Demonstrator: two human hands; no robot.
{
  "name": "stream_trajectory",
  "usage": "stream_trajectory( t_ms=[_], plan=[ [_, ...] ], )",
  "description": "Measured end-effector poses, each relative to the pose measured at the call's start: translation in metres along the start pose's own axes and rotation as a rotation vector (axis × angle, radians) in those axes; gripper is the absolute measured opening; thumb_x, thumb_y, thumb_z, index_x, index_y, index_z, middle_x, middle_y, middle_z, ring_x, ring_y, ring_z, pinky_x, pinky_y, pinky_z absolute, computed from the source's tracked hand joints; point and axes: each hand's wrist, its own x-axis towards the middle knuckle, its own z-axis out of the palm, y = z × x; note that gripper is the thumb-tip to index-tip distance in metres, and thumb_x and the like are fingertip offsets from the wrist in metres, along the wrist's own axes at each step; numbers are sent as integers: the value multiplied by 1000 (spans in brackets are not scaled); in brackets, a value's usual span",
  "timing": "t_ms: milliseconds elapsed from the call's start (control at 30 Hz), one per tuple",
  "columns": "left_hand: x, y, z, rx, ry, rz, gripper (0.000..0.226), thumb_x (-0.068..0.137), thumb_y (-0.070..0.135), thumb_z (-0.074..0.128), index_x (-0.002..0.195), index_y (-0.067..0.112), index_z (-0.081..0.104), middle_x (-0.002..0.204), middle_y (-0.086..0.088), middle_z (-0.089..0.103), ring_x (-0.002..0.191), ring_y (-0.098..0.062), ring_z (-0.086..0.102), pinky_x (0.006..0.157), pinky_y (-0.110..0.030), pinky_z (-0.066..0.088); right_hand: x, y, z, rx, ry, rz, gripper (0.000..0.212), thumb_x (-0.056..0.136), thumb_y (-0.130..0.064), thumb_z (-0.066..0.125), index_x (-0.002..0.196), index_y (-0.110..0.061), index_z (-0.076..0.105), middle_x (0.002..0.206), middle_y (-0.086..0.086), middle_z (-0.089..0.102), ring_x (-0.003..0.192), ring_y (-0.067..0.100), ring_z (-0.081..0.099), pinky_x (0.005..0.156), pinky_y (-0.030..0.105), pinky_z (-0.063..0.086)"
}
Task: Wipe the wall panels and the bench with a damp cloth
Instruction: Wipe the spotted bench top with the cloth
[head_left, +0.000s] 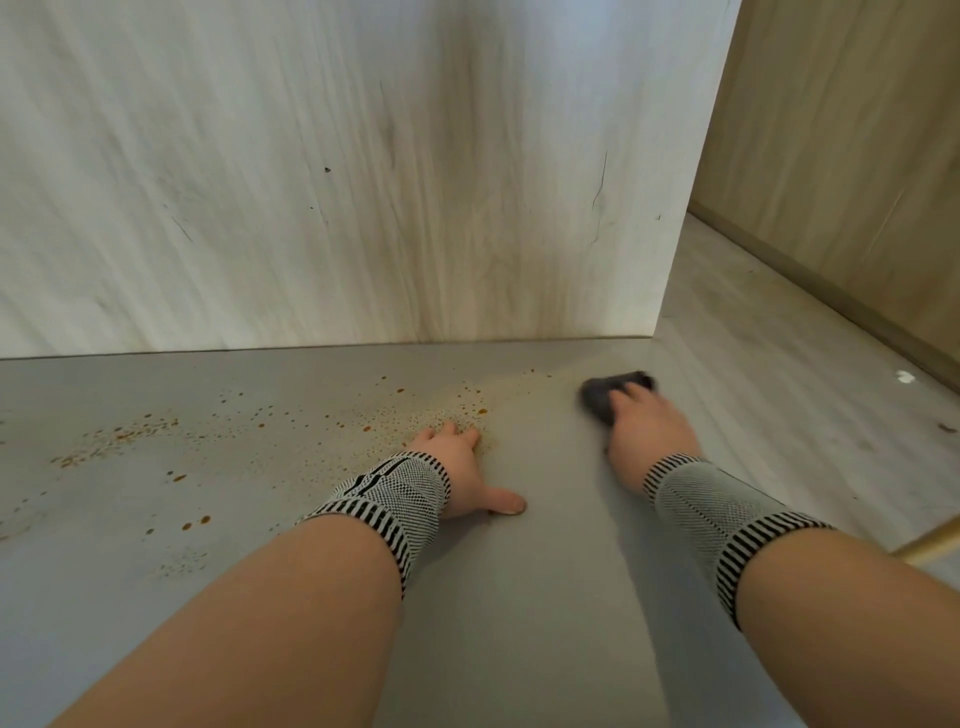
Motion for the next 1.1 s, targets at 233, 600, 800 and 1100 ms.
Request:
stream_trajectory(
  t_ms=[233, 600, 800, 1100],
  plan=[
    [28, -1, -35, 38, 140, -85, 111, 72, 78, 62, 154, 14, 25, 157, -12, 31, 142, -32, 34, 116, -45, 32, 11, 6, 6, 12, -27, 323, 55, 96, -17, 32, 149, -8, 23, 159, 13, 12, 139, 40, 23, 114, 47, 24],
    [74, -1, -28, 49, -17, -55, 129, 63, 87, 61, 158, 16, 9, 165, -9, 10, 149, -30, 22, 121, -47, 23, 80, 7, -1, 35, -94, 255, 62, 93, -15, 40, 151, -14, 20, 160, 9, 12, 144, 37, 16, 116, 46, 23],
    [75, 1, -29, 65, 14, -57, 127, 61, 85, 65, 157, 16, 17, 162, -11, 21, 144, -28, 33, 118, -40, 29, 61, -74, 1, 96, -186, -412, 67, 92, -13, 54, 152, -24, 27, 162, -1, 14, 146, 26, 19, 119, 38, 21],
    [74, -3, -24, 31, 17, -34, 130, 64, 85, 60, 158, 16, 4, 165, -11, 4, 151, -32, 13, 122, -47, 19, 58, -29, 4, 37, -56, 180, 53, 93, -19, 38, 145, -11, 30, 154, 12, 22, 140, 37, 21, 116, 47, 23]
  ],
)
